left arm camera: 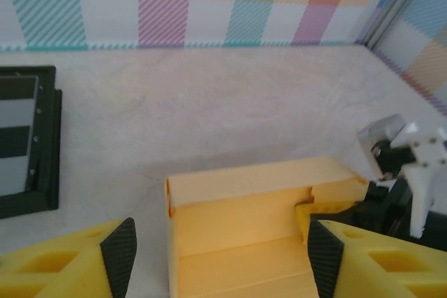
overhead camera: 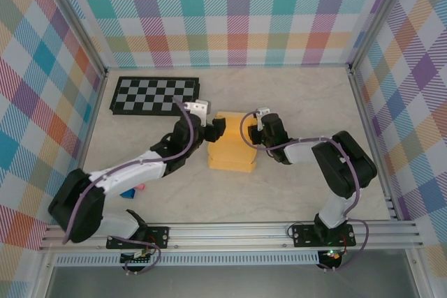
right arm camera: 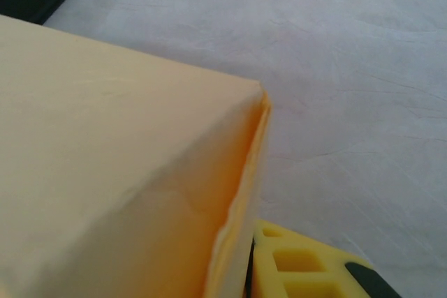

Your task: Fold the paper box

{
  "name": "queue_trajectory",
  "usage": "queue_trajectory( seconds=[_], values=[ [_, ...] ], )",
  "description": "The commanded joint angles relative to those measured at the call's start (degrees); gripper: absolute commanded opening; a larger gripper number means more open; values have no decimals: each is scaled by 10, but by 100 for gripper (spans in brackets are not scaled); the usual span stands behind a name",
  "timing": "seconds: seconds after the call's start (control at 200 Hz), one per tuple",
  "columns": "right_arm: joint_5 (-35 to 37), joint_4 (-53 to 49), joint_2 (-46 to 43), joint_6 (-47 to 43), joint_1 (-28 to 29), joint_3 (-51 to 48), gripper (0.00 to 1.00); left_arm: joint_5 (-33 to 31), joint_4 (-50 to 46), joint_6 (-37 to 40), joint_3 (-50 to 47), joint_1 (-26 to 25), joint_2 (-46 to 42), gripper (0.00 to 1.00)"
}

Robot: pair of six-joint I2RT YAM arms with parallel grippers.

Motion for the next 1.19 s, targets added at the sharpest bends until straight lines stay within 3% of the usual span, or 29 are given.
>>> queue_trajectory(
  seconds=[0.0,0.07,0.17,0.29,0.395,0.645,0.855,0.965,1.11,1.19],
  values=[
    [-119,-11,-35,-90,-11,19,20,40,-87,-59,21,73,-55,69],
    [-202,-62,-43,-171,-12,44,21,138,-144,-86,56,147,-57,70],
    [-309,-187,-45,-267,-13,110,20,230,-203,-56,109,201,-39,70],
    [-381,-282,-48,-355,-13,163,20,316,-249,-28,161,213,13,69],
    [-399,-322,-43,-399,-13,194,22,404,-205,-79,163,208,65,68],
    [-405,-308,23,-464,4,221,23,422,-161,-89,147,175,118,69],
    [-401,-461,116,-555,9,328,25,434,-96,-131,84,161,148,68],
    [-390,-449,143,-556,8,341,27,418,-70,-148,52,161,153,68],
    [-366,-422,163,-542,8,347,46,405,-78,-137,47,158,175,68],
    [-363,-413,163,-541,8,345,50,397,-78,-133,48,157,185,67]
  ],
)
